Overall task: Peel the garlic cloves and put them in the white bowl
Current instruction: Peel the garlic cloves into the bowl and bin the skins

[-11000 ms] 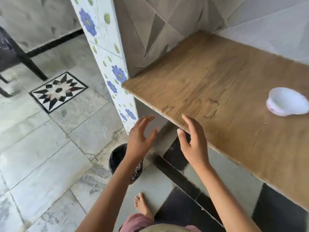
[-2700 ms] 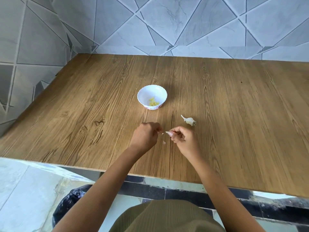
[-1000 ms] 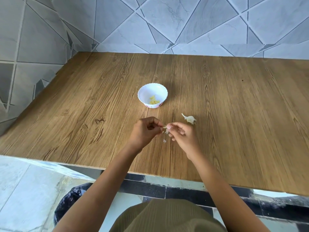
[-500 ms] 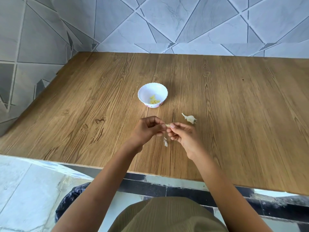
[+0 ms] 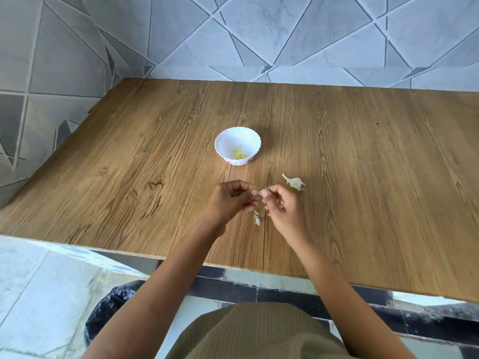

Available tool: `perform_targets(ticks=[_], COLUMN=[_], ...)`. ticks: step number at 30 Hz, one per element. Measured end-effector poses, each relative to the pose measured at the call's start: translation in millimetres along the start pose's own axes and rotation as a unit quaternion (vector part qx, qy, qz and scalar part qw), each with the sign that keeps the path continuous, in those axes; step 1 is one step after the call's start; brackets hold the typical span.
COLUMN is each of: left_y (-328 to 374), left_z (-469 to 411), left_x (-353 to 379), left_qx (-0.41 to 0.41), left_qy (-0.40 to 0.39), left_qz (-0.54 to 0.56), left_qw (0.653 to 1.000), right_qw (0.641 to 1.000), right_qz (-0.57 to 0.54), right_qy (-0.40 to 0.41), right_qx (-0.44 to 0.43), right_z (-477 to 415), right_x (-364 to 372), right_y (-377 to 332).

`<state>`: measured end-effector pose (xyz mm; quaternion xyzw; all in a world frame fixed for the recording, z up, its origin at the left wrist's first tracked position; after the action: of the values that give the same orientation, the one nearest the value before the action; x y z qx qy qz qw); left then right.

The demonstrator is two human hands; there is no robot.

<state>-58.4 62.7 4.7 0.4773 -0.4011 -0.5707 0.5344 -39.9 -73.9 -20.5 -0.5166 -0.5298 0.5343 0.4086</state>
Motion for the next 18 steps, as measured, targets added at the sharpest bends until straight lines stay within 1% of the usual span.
perform_targets(ticks=[5, 8, 10, 13, 15, 18], left_y=[-1, -2, -3, -3, -3, -5], left_z=[0, 0, 0, 1, 1, 1], left_x=[-2, -1, -1, -2, -4, -7], left_qx=[-0.014, -0.017, -0.02, -0.023, -0.023, -0.027], left_qy=[-0.016, -0.022, -0.022, -0.021, -0.013, 0.008], left_qz=[0.037, 0.047, 0.056, 0.066, 0.066, 0.05], left_qw=[0.999, 0.999, 0.998, 0.997, 0.997, 0.998], right_qw=[0.996, 0.997, 0.998, 0.999, 0.998, 0.994], right_qz=[-0.071, -0.066, -0.046, -0.011, 0.016, 0.053], right_qy=[-0.011, -0.013, -0.005, 0.028, 0.05, 0.045], right_qx=[0.051, 0.048, 0.039, 0.011, -0.028, -0.079], right_z=[0, -2, -3, -4, -4, -2], right_x=[1, 2, 2, -2, -6, -9], right_y=[1, 1, 3, 6, 7, 5])
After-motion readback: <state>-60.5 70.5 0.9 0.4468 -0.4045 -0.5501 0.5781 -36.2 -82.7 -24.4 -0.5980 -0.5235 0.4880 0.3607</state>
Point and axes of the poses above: each hand's wrist, its own z-axis away from the middle knuckle, its own x-axis out of the palm, y = z × x, the point moved 3 cm from there along -z, towards the middle knuckle, and after that the axes turned 8 degrees about -z, right-handed, at the moved point
